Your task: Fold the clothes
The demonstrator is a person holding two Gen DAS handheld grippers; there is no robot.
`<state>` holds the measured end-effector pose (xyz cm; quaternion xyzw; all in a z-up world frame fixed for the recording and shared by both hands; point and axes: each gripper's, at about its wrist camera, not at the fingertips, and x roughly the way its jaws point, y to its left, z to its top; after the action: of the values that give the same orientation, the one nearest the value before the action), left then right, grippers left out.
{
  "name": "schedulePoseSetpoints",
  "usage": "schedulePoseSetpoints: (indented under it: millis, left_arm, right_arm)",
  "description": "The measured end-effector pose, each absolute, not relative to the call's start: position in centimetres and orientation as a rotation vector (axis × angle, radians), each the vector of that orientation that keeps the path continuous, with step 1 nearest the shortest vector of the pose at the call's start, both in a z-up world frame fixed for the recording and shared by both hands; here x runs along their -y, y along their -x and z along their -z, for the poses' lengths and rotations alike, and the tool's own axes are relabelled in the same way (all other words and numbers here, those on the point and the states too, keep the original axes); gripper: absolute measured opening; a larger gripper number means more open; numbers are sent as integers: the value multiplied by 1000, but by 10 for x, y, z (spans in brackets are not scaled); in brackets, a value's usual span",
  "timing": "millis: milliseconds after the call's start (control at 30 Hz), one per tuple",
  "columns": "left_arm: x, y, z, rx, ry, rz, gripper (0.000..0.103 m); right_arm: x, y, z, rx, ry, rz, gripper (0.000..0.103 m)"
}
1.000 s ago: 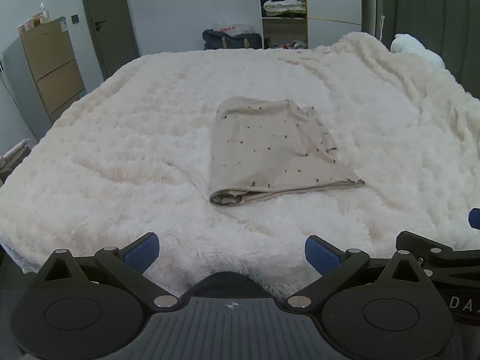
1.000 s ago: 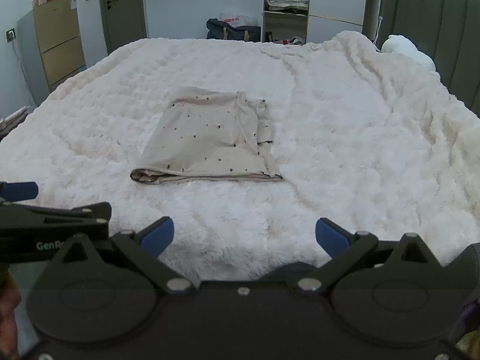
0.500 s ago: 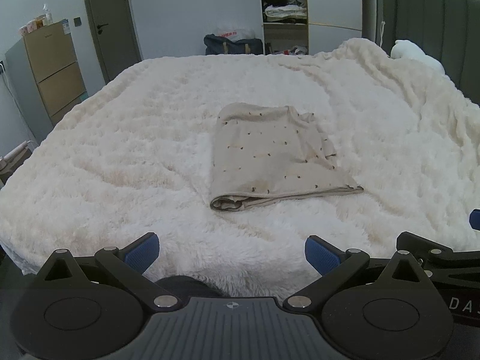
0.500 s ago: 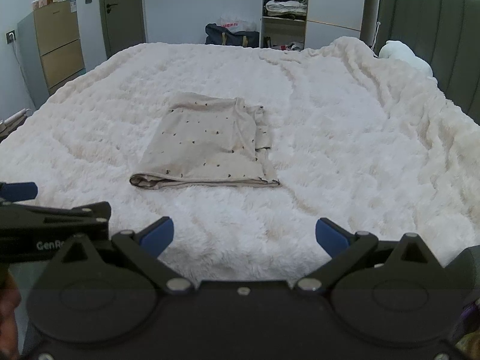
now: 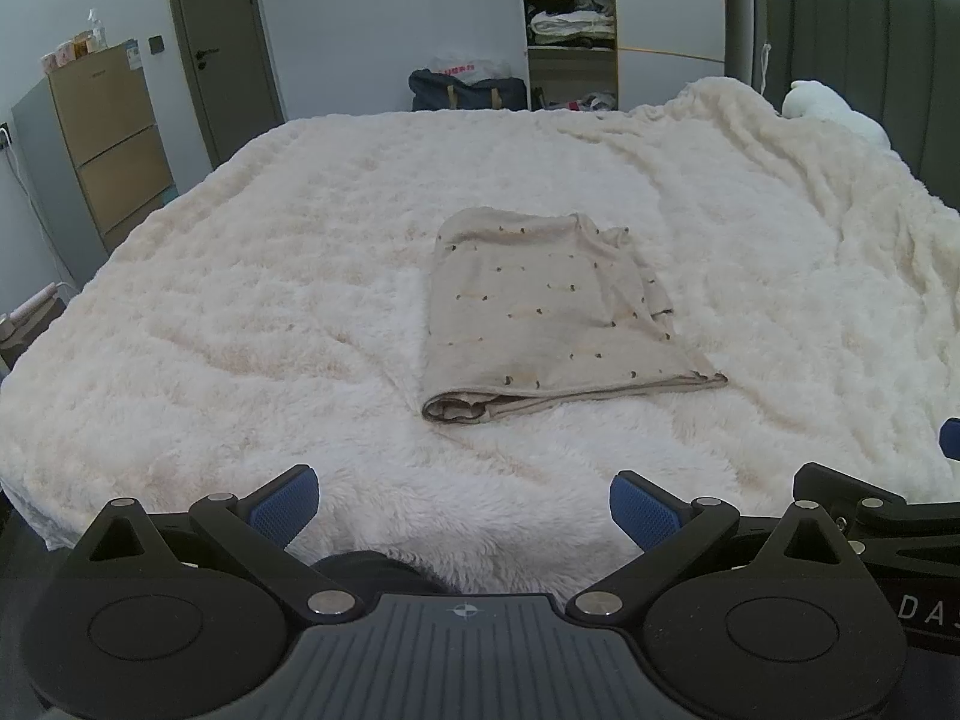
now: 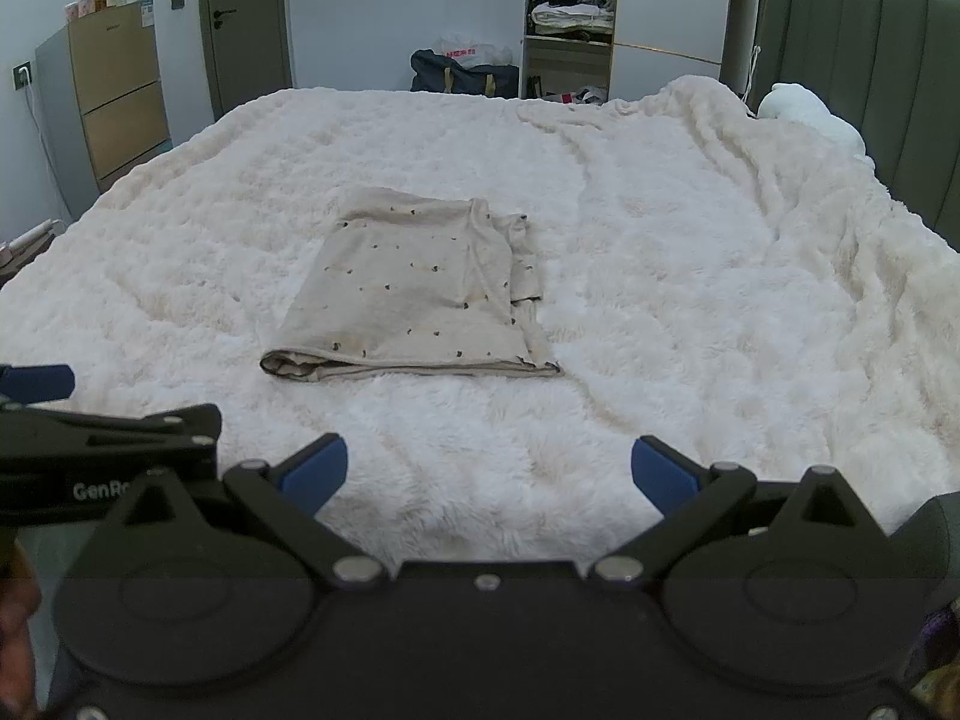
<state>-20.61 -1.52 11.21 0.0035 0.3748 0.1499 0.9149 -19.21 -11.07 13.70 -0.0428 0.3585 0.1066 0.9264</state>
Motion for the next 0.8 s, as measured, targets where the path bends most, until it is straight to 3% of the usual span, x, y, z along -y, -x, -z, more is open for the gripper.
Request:
schedulePoseSetpoints:
  millis: [800]
  left_arm:
    - [5, 201, -116, -767, -15, -302, 102]
  right_arm:
    - [113, 189, -140, -738, 78, -222, 102]
